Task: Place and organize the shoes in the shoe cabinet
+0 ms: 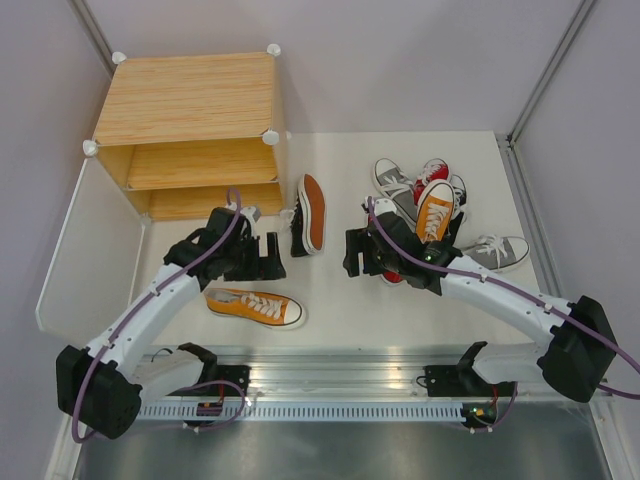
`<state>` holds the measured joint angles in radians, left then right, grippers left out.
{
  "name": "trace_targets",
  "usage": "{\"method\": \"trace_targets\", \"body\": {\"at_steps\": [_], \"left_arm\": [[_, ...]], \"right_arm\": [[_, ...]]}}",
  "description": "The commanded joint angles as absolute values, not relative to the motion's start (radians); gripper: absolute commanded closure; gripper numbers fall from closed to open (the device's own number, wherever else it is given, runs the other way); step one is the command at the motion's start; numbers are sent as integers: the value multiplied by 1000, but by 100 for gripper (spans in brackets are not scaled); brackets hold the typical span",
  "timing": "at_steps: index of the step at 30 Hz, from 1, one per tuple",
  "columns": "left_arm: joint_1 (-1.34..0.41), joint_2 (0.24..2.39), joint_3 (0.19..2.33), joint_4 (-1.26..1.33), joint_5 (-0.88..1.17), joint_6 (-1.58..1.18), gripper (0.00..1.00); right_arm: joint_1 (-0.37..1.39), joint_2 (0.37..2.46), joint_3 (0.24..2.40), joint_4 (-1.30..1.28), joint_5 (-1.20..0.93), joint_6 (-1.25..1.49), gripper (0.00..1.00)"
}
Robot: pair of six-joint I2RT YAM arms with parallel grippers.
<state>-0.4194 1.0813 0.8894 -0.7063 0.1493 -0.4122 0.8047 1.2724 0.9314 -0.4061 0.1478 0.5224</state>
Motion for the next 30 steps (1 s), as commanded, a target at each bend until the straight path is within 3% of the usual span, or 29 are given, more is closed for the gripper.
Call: {"method": "trace_targets", "body": {"at_steps": [1, 9, 17, 24, 27, 30], "left_arm": [[-425, 1065, 859, -805, 221, -405, 1], [-436, 1060, 810, -905, 60, -627, 6], [-445, 1126, 798, -790, -51, -589, 6], [-526, 1209, 788, -759, -20, -552, 6], [-574, 1238, 773, -758, 57, -578, 11], [-607, 1238, 744, -739, 116, -641, 22]], "right_arm": [[804, 1266, 937, -403, 150, 525, 19], [802, 1243, 920, -411, 156, 535, 19], [802, 1246, 888, -377, 129, 546, 19], [804, 1249, 877, -367, 124, 545, 19], [804, 1250, 879, -368, 126, 542, 19], [802, 1250, 881, -365, 132, 540, 19]]}}
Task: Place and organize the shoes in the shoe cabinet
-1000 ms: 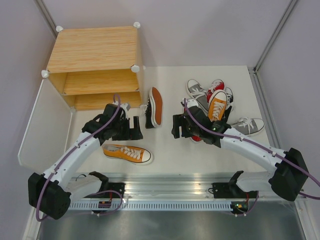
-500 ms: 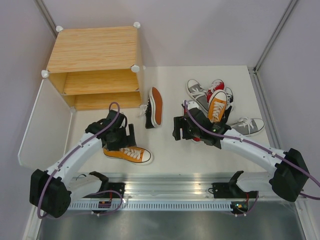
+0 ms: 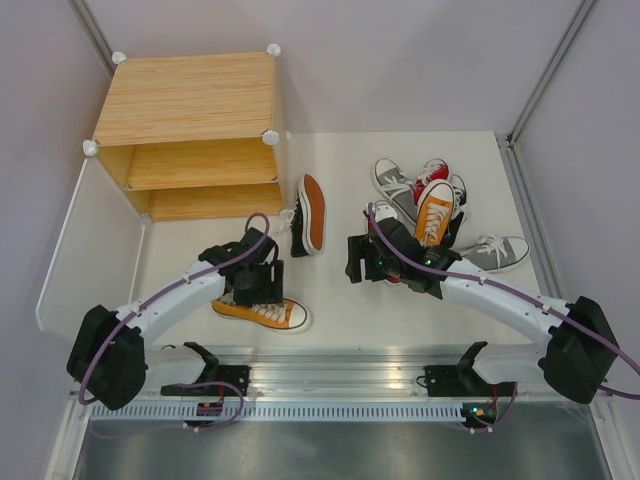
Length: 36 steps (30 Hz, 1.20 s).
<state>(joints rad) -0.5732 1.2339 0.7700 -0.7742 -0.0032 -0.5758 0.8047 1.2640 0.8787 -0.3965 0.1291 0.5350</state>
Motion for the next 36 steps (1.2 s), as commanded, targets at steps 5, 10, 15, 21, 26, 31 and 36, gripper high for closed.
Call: {"method": "trace_targets", "body": {"at_steps": [5, 10, 15, 21, 26, 31, 36], "left_arm": [[-612, 1227, 732, -695, 111, -721, 49], [-597, 1198, 787, -686, 6, -817, 87], [-465, 1119, 807, -693, -72, -916, 98], [-316, 1020, 795, -706, -117, -1075, 98], [-215, 944, 733, -638, -98, -1302, 98], [-213, 916, 612, -510, -147, -1652, 98], [-215, 966, 623, -476, -140, -1591, 55]], "right_arm": [[802, 1252, 888, -365, 140, 535, 19], [804, 1244, 913, -386, 155, 520, 20], [802, 1224, 933, -411, 173, 509, 19], [804, 1200, 934, -417, 184, 508, 19], [804, 1189, 936, -417, 192, 496, 20], [804, 1184, 934, -422, 195, 483, 19], [804, 1181, 931, -429, 199, 476, 19]]}}
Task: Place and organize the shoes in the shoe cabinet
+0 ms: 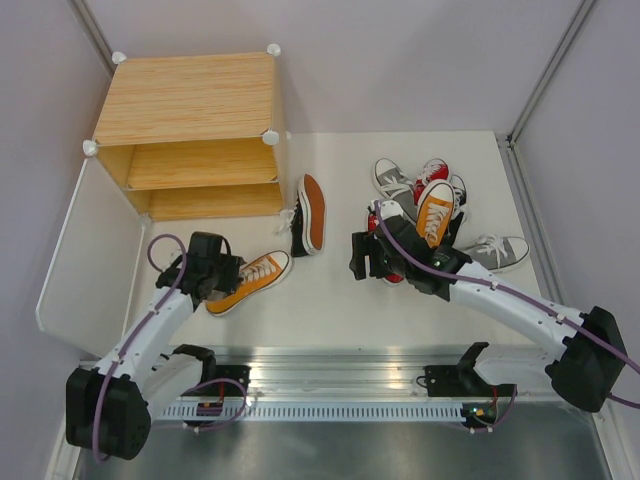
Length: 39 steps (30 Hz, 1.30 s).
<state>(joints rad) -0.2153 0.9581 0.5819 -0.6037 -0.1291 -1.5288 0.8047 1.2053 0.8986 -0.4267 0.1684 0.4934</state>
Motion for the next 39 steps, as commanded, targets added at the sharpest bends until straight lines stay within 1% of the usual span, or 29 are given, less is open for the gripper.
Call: {"method": "trace_targets", "body": {"at_steps": [1, 2, 3, 5, 6, 7, 8, 9, 12, 16, 17, 19, 23, 26, 28, 31, 33, 36, 39], "left_arm": [[-215, 966, 635, -479, -130, -1550, 46], [-215, 960, 655, -477, -114, -1507, 28], [-215, 951, 664, -477, -109, -1411, 20], [-215, 925, 689, -498, -92, -1295, 8], [-215, 919, 724, -535, -80, -1152, 2], [-215, 914, 744, -554, -57, -1076, 1], [-215, 914, 761, -570, -37, -995, 1], [-213, 917, 799, -622, -19, -845, 1], [-216, 942, 860, -707, 52, -599, 3], [-230, 994, 885, -834, 86, -431, 5], [-230, 1006, 881, -842, 92, -439, 8], [-251, 1023, 876, -845, 118, -437, 8], [-270, 1084, 855, -868, 81, -486, 8], [-297, 1123, 830, -850, 5, -511, 8], [-319, 1150, 818, -822, -90, -514, 9], [-345, 1192, 799, -784, -91, -517, 11], [-386, 1222, 796, -772, -100, -526, 14], [-442, 1275, 789, -744, -110, -543, 21], [-448, 1308, 772, -712, -106, -572, 33]], "right_arm": [[802, 1178, 928, -428, 201, 474, 19], [802, 1177, 925, -428, 202, 474, 20], [804, 1172, 922, -425, 206, 476, 19], [802, 1163, 911, -417, 209, 482, 19], [804, 1161, 910, -414, 212, 483, 19], [801, 1160, 908, -416, 212, 483, 20], [802, 1161, 908, -416, 210, 483, 19], [802, 1163, 910, -416, 212, 483, 19], [802, 1169, 911, -410, 210, 483, 19], [802, 1190, 919, -400, 199, 480, 20], [802, 1196, 920, -400, 193, 480, 19], [802, 1209, 923, -390, 180, 480, 20], [804, 1223, 933, -379, 166, 485, 19], [804, 1226, 931, -364, 158, 489, 19], [804, 1227, 925, -356, 152, 492, 19], [804, 1230, 916, -347, 146, 495, 19], [802, 1229, 910, -344, 146, 497, 19], [802, 1227, 904, -342, 155, 497, 19], [804, 1235, 907, -344, 156, 495, 19]]}}
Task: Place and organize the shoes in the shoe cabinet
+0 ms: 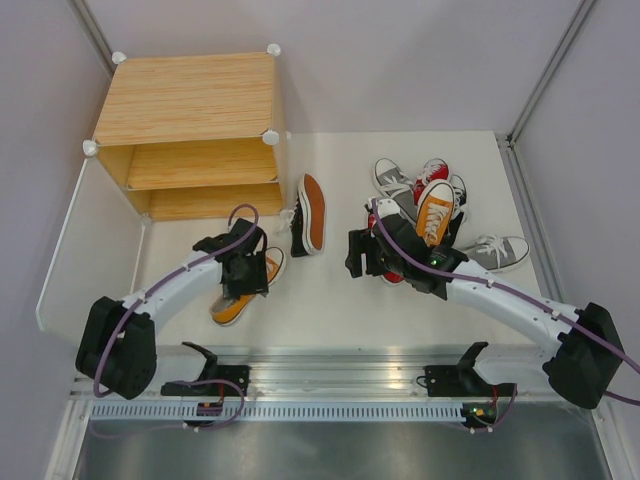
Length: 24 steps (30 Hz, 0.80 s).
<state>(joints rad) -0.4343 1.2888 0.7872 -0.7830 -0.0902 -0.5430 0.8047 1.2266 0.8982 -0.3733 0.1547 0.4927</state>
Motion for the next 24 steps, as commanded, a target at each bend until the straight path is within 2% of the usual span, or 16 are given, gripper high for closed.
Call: {"method": "trace_targets", "body": {"at_steps": [1, 3, 4, 5, 10, 15, 17, 18, 19, 20, 21, 24], "left_arm": [[-448, 1308, 775, -698, -132, -583, 48], [-448, 1283, 787, -692, -191, -626, 70], [-446, 1270, 798, -684, -207, -641, 90], [-448, 1256, 802, -677, -221, -664, 97], [-433, 1238, 847, -658, -313, -733, 98], [-376, 1341, 864, -594, -347, -749, 98], [-374, 1385, 883, -578, -357, -727, 94], [-373, 1402, 893, -581, -356, -721, 86], [-373, 1419, 909, -581, -341, -703, 70], [-376, 1416, 914, -594, -322, -700, 63], [-385, 1405, 907, -600, -293, -698, 50], [-416, 1323, 849, -633, -273, -695, 42]], "right_arm": [[802, 1236, 908, -344, 156, 494, 19], [802, 1238, 913, -350, 158, 491, 19], [804, 1238, 914, -350, 160, 489, 19], [804, 1238, 916, -353, 161, 488, 19], [802, 1244, 936, -365, 167, 477, 20], [802, 1244, 943, -370, 170, 474, 19], [802, 1247, 942, -371, 169, 474, 19], [802, 1249, 940, -370, 169, 474, 19], [802, 1249, 940, -370, 167, 474, 19], [802, 1247, 940, -374, 170, 474, 19], [802, 1244, 939, -376, 169, 474, 19], [804, 1223, 928, -379, 184, 485, 19]]}}
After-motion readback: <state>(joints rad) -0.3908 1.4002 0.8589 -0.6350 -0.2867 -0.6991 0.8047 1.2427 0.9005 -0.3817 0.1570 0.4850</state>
